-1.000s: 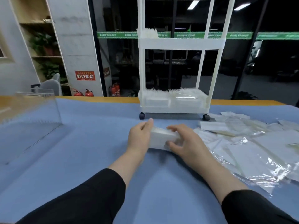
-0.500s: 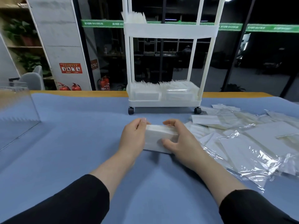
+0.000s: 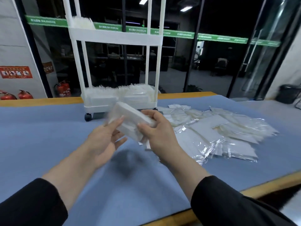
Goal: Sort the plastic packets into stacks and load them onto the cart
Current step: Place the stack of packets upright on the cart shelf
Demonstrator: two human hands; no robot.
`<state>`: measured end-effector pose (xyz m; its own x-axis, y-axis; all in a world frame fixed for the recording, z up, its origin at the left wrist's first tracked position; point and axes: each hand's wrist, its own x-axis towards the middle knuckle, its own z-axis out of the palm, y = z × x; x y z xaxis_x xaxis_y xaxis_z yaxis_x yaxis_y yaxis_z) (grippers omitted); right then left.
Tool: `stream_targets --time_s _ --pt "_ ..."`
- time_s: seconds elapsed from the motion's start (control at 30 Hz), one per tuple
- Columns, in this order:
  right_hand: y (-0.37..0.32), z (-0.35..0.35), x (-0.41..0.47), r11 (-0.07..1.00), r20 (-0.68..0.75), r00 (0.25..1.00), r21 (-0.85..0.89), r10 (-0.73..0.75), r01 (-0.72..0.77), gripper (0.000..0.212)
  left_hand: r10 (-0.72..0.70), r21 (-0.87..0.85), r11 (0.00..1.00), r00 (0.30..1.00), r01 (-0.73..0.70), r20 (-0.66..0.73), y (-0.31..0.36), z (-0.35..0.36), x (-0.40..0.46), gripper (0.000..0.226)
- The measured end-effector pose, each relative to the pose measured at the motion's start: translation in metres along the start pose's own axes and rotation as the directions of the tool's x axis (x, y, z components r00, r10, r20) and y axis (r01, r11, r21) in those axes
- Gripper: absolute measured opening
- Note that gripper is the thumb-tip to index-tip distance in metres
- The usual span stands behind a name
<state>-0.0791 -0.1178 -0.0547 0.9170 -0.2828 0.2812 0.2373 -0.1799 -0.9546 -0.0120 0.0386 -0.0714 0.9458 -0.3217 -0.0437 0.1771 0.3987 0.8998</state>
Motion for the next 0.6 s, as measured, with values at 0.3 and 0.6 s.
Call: stream_targets --time_s 0.3,0.6 --pt "0.013 -0.106 -0.007 0.894 -0.117 0.992 -0.448 -0.053 -0.005 0.034 0.152 0.021 0.988 0.983 -0.151 -0.099 -0.033 0.068 0.011 0.014" --pt "0.031 -0.199 0.033 0.254 -0.340 0.895 -0.874 0.290 -0.414 0.050 0.159 0.508 0.848 0.987 -0.148 0.022 -0.050 0.048 0.019 0.041"
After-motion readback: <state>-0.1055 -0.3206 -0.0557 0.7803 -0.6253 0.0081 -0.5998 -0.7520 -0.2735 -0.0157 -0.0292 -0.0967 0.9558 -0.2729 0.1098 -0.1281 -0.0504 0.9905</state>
